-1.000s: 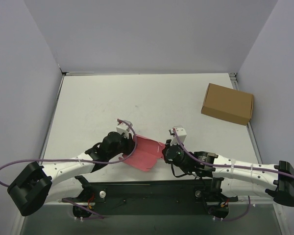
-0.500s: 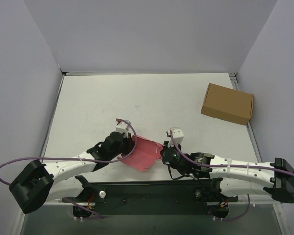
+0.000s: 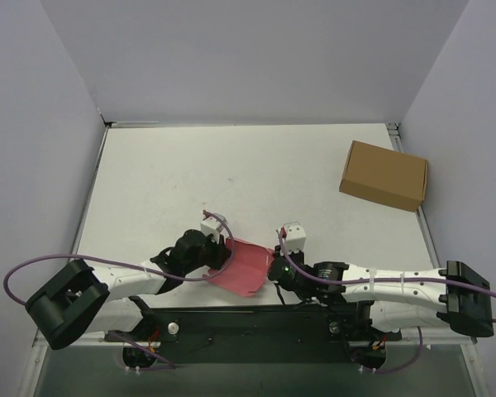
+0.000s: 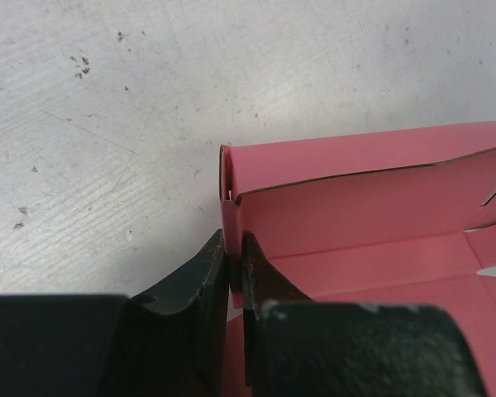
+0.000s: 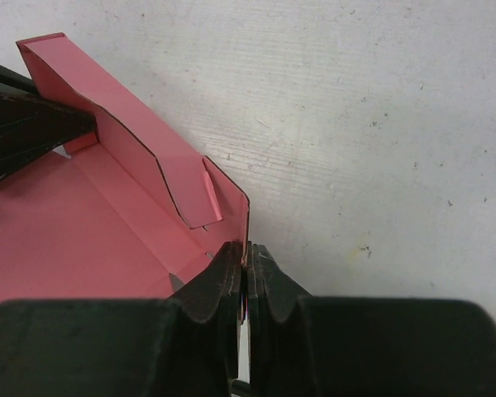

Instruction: Fold the paper box

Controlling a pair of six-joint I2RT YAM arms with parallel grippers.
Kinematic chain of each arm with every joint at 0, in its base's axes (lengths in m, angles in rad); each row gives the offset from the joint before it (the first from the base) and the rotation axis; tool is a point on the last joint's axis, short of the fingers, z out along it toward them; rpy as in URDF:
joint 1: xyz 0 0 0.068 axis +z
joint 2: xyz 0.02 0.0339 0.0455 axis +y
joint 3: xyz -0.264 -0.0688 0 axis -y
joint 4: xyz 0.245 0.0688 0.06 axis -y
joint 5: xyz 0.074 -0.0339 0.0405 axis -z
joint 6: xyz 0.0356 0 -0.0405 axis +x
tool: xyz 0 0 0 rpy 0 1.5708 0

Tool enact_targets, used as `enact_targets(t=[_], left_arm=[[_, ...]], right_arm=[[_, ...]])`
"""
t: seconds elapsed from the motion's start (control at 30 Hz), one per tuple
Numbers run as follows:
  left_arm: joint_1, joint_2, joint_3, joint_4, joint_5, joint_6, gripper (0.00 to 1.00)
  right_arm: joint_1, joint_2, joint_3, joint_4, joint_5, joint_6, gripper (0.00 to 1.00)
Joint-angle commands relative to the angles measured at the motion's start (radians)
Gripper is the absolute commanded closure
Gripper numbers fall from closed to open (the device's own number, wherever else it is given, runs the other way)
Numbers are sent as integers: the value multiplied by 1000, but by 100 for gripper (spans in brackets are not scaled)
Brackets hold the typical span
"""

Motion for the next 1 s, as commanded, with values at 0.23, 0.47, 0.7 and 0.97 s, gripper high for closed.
enact_targets(t=[0.23, 0.47, 0.7, 0.97], left_arm=[[18, 39, -2, 91, -9, 41, 86], [20, -45, -30, 103, -34, 44, 68], [21, -70, -33, 114, -42, 41, 67], [20, -32, 4, 42, -60, 50, 72]], right_arm=[[53, 106, 33, -88, 119, -6, 100], [57, 107, 31, -97, 119, 9, 100], [60, 115, 33, -97, 117, 11, 100], [68, 112, 36, -103, 129, 20, 100]])
